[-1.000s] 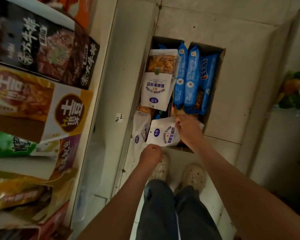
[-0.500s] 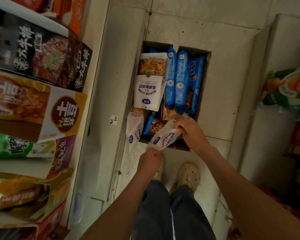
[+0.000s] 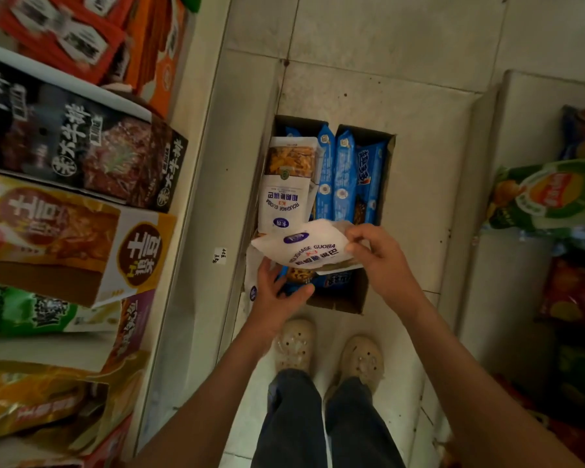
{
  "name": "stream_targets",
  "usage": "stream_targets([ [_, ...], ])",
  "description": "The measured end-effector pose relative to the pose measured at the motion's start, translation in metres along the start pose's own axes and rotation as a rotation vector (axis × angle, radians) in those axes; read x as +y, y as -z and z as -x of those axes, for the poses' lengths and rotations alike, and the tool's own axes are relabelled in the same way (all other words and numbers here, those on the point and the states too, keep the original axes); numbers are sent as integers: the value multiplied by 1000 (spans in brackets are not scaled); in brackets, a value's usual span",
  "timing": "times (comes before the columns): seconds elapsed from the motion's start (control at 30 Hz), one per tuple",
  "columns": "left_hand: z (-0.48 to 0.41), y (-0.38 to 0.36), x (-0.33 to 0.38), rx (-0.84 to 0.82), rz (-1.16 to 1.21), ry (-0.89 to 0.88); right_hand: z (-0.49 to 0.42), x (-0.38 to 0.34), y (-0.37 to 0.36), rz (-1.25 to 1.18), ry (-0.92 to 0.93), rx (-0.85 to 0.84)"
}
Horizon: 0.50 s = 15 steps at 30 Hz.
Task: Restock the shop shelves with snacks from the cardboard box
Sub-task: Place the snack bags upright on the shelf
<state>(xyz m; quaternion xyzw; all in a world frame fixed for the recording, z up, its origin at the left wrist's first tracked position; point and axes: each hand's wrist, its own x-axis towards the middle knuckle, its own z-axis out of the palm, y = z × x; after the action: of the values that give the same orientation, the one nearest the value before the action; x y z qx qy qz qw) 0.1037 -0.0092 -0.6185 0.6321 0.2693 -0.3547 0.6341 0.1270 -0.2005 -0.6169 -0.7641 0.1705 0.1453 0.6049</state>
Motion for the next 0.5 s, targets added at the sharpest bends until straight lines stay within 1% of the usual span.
stream_targets([
  [0.1,-11,2,23,-50,3,-103,-13,-17,0,-248,-57,-28],
  [0.17,-20,1,39,-35,20,-175,-22,-25,-1,-360,-62,-49],
  [0.27,-37,2,58,43,56,-220,-38,-29,-8,-402,-58,-93],
  [0.37,-46,1,69,74,78,-194,-48,-29,-12,-453,-86,-85],
  [0.5,-60,9,73,37,-35,-119,-56,-30,-11,-619,-205,-58],
])
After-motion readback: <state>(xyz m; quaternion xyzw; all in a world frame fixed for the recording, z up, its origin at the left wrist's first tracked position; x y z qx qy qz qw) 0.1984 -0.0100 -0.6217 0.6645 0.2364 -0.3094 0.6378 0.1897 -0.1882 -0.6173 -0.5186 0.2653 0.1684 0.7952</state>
